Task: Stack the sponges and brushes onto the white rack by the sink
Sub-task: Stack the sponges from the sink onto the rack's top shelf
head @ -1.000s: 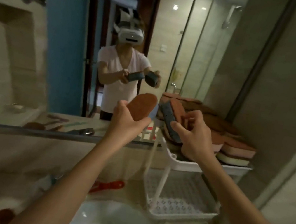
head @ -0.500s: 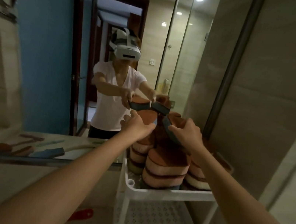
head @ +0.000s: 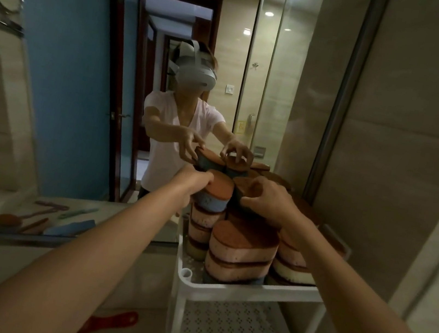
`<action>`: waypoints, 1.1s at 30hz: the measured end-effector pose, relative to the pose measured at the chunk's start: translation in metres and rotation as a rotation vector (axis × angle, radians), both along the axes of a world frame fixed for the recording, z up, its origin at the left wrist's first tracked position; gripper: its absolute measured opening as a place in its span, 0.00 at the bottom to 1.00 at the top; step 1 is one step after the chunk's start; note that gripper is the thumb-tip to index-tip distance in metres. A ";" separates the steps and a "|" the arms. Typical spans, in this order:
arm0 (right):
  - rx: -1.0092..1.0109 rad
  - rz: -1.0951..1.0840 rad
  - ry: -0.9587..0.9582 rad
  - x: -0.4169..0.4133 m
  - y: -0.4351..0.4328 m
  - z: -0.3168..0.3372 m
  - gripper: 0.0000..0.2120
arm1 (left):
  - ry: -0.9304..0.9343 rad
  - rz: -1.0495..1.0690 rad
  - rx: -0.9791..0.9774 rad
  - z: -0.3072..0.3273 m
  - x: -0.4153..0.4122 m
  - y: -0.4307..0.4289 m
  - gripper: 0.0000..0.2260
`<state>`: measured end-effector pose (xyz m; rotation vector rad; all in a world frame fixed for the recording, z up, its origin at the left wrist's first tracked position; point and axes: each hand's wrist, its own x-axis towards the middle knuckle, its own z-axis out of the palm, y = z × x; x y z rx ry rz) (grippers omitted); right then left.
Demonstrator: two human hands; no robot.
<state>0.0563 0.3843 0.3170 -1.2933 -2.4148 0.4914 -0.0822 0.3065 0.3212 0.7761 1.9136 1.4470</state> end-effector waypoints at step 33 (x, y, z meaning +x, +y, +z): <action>0.198 -0.015 0.028 -0.015 -0.009 -0.020 0.23 | 0.030 -0.010 0.003 -0.021 -0.007 0.001 0.15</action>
